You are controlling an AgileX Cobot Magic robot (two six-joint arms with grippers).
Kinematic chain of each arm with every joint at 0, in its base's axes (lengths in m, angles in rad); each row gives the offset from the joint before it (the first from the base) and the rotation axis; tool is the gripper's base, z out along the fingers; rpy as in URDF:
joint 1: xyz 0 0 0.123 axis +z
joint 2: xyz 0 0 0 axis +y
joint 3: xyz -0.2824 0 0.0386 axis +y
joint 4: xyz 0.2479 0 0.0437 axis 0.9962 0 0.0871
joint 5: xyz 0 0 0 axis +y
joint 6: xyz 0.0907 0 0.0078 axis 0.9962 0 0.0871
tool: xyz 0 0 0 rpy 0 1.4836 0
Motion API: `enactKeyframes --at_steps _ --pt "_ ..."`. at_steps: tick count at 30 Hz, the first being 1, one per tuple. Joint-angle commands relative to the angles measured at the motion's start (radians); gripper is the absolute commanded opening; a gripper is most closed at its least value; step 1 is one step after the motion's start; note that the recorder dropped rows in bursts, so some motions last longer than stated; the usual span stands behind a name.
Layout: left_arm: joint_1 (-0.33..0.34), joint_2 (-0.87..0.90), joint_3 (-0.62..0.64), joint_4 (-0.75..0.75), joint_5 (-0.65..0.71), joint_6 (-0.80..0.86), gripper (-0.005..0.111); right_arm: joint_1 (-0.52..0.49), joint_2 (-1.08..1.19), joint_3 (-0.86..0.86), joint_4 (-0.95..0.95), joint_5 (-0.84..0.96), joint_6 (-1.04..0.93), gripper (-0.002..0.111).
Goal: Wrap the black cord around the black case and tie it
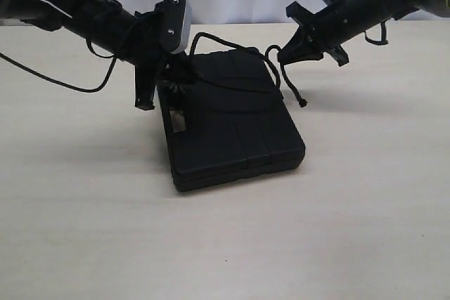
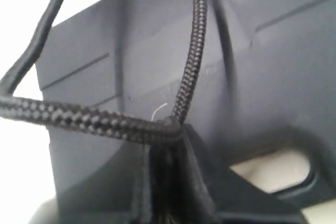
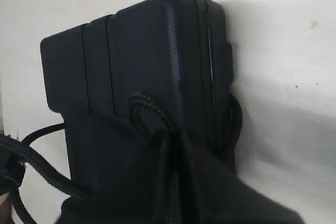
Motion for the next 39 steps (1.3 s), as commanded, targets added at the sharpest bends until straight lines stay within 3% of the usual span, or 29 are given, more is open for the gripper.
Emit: enactKeyframes --at_steps 1,9,16,25,29,39 --pt "-0.036 -0.009 -0.005 0.090 -0.060 0.031 0.000 0.000 -0.005 0.043 0.053 -0.077 0.002 0.005" --pt "-0.136 -0.011 -0.010 0.255 -0.148 0.031 0.000 0.023 -0.005 0.043 0.065 -0.145 0.000 0.005" --pt "-0.145 -0.019 -0.011 0.412 -0.127 0.031 0.000 0.018 -0.005 0.043 0.080 -0.272 0.064 0.005" --pt "-0.151 -0.020 -0.011 0.541 -0.330 0.031 0.000 0.023 -0.005 0.043 0.092 -0.426 0.187 0.005" --pt "-0.165 -0.028 -0.011 0.625 -0.342 0.031 0.000 0.025 -0.005 0.043 0.092 -0.459 0.218 0.005" --pt "-0.216 -0.058 -0.011 0.665 -0.362 0.031 0.000 0.025 -0.005 0.043 0.121 -0.534 0.220 0.005"
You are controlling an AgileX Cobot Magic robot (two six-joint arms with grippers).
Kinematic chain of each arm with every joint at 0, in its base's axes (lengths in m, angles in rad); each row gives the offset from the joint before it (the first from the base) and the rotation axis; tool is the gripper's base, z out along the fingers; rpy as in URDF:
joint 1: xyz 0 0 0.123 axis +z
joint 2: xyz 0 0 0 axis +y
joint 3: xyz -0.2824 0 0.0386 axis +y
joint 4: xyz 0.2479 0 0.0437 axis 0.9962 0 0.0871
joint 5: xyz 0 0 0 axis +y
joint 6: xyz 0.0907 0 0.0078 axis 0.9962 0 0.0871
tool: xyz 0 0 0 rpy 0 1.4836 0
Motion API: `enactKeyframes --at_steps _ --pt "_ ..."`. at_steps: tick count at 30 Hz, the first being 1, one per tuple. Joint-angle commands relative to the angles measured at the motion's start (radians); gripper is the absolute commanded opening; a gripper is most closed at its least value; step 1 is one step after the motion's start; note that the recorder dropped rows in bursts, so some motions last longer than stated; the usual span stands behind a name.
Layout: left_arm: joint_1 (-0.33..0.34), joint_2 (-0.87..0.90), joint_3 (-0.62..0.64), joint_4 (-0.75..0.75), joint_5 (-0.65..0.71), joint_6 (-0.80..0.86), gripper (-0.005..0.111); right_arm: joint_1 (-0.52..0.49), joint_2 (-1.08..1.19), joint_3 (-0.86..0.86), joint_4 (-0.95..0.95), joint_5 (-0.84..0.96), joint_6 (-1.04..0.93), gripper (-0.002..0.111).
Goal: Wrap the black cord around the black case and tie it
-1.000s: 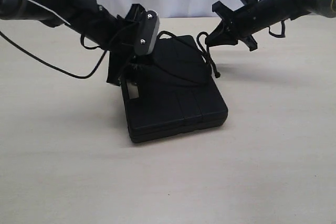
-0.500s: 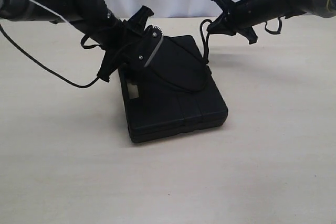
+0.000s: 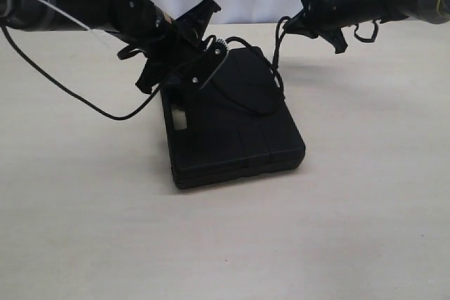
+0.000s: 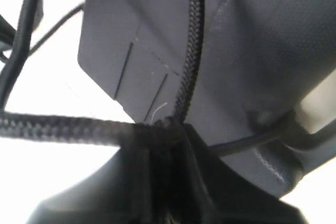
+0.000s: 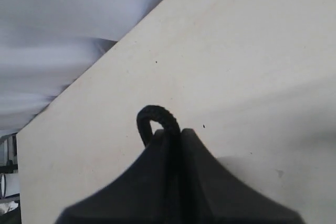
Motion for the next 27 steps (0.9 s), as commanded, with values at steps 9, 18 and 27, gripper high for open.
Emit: enactKeyframes --at_steps 9,18,27 --pt "-0.023 -0.036 -0.006 -0.018 -0.116 0.029 0.000 0.032 -0.005 0.003 0.016 -0.001 0.010 0.005" --pt "-0.021 0.001 -0.006 -0.086 -0.158 0.029 0.000 0.042 -0.005 0.003 0.073 0.274 -0.153 0.005" --pt "-0.021 0.064 -0.006 -0.092 -0.329 0.029 0.000 0.046 -0.005 0.003 0.055 0.464 -0.397 0.005"
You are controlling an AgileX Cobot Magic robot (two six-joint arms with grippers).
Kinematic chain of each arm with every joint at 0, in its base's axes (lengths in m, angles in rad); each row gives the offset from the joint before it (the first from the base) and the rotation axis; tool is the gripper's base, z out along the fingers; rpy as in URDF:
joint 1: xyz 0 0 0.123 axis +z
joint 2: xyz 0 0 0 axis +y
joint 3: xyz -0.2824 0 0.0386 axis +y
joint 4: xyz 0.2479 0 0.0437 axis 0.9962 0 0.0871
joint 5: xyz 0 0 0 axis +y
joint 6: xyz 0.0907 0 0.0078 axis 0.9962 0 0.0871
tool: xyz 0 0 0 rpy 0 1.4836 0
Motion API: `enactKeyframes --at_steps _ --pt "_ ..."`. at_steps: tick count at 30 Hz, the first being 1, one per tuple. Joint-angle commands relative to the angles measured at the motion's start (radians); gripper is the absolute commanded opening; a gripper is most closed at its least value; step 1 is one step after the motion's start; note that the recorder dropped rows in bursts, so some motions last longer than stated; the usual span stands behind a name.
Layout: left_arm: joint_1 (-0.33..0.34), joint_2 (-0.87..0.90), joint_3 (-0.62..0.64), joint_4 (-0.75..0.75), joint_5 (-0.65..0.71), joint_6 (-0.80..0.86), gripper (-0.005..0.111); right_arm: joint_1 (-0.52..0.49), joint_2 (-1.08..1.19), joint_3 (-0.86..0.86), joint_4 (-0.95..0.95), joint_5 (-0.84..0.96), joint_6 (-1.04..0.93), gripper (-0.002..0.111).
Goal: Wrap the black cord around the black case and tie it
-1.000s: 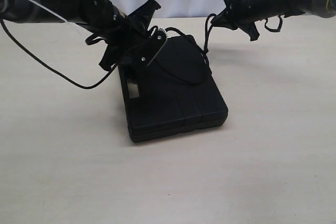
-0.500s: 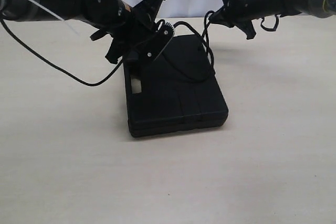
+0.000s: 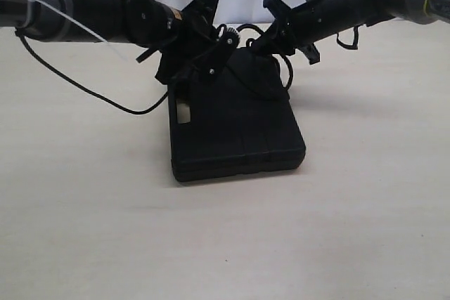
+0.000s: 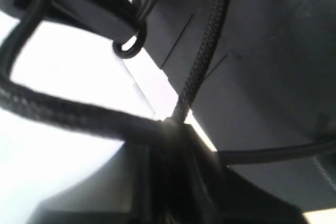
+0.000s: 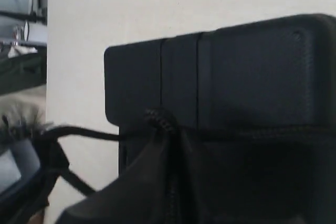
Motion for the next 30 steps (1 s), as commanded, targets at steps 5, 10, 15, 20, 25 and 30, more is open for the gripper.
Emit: enactKeyframes --at_steps 5,10,15,20,25,30 --pt "0.003 0.020 -0.006 -0.019 -0.065 0.029 0.000 0.002 -0.005 0.003 -0.128 0.090 -0.145 0.010" --pt "0.029 0.026 -0.006 -0.019 -0.041 0.029 0.000 0.000 -0.023 0.002 -0.260 0.084 -0.132 0.037" --pt "0.032 0.026 -0.006 -0.019 -0.041 0.029 0.000 -0.001 -0.082 -0.020 -0.466 0.059 -0.015 0.052" --pt "0.032 0.026 -0.006 -0.012 -0.035 0.029 0.000 -0.001 -0.172 -0.028 -0.666 0.063 0.086 0.052" --pt "0.032 0.026 -0.006 -0.012 -0.035 0.029 0.000 0.001 -0.205 -0.014 -0.648 0.124 0.092 0.052" --pt "0.032 0.026 -0.006 -0.018 -0.035 0.029 0.000 0.001 -0.205 0.024 -0.608 0.086 0.084 0.052"
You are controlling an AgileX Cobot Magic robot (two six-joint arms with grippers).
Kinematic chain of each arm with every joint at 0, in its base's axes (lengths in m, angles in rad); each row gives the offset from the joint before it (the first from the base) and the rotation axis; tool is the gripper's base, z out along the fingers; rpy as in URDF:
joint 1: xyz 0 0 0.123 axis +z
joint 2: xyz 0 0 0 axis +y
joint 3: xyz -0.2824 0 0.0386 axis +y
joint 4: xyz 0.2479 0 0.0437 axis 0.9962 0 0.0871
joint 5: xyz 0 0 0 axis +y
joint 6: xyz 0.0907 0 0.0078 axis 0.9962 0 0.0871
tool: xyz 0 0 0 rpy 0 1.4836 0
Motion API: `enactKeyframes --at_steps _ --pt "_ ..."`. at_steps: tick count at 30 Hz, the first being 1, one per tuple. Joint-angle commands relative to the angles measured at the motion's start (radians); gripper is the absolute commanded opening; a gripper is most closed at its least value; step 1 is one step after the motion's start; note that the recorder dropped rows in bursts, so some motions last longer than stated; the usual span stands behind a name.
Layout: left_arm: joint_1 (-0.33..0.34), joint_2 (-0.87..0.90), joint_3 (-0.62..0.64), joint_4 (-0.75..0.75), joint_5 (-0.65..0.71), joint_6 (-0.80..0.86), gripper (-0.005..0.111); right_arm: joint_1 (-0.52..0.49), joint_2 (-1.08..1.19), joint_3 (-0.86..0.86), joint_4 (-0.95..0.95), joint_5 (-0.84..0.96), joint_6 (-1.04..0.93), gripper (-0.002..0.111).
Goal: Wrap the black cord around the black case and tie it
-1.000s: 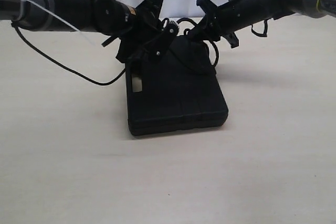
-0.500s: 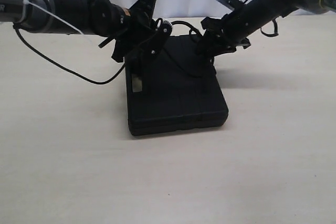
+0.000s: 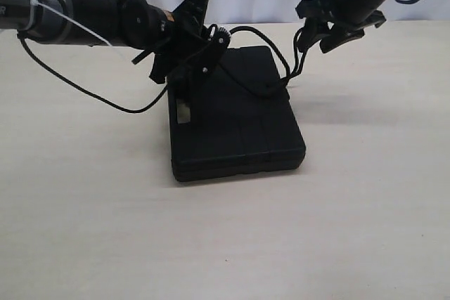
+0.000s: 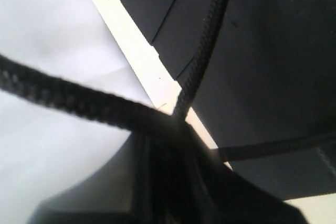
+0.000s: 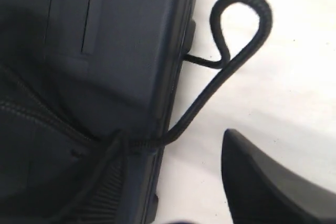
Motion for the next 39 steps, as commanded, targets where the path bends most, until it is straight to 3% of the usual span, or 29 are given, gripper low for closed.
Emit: enactKeyframes --at_steps 1,11,17,19,23,27,30,33,39 --pt "-0.001 0.001 -0.006 -0.014 0.003 0.029 0.000 0.001 -0.002 0.026 0.012 -0.025 -0.001 0.052" --pt "-0.001 0.001 -0.006 -0.014 0.003 0.029 0.000 0.017 -0.100 0.052 0.095 0.017 -0.066 0.052" --pt "-0.001 0.001 -0.006 -0.014 0.003 0.029 0.000 0.107 -0.169 0.226 0.130 0.017 -0.052 0.052" --pt "-0.001 0.001 -0.006 -0.014 0.003 0.029 0.000 0.130 -0.197 0.360 0.192 -0.090 -0.028 0.052" --pt "-0.001 0.001 -0.006 -0.025 0.003 0.029 0.000 0.130 -0.258 0.597 0.463 -0.335 -0.089 0.052" --pt "-0.001 0.001 -0.006 -0.025 0.003 0.029 0.000 0.130 -0.327 0.846 0.971 -0.602 -0.361 0.052" --pt "-0.001 0.001 -0.006 -0.025 0.003 0.029 0.000 0.128 -0.342 0.983 1.324 -0.679 -0.573 0.052" --pt "-0.001 0.001 -0.006 -0.036 0.003 0.029 0.000 0.129 -0.333 1.024 1.352 -0.785 -0.564 0.052" --pt "-0.001 0.001 -0.006 -0.036 0.061 0.029 0.000 0.129 -0.309 0.995 1.352 -0.751 -0.536 0.052"
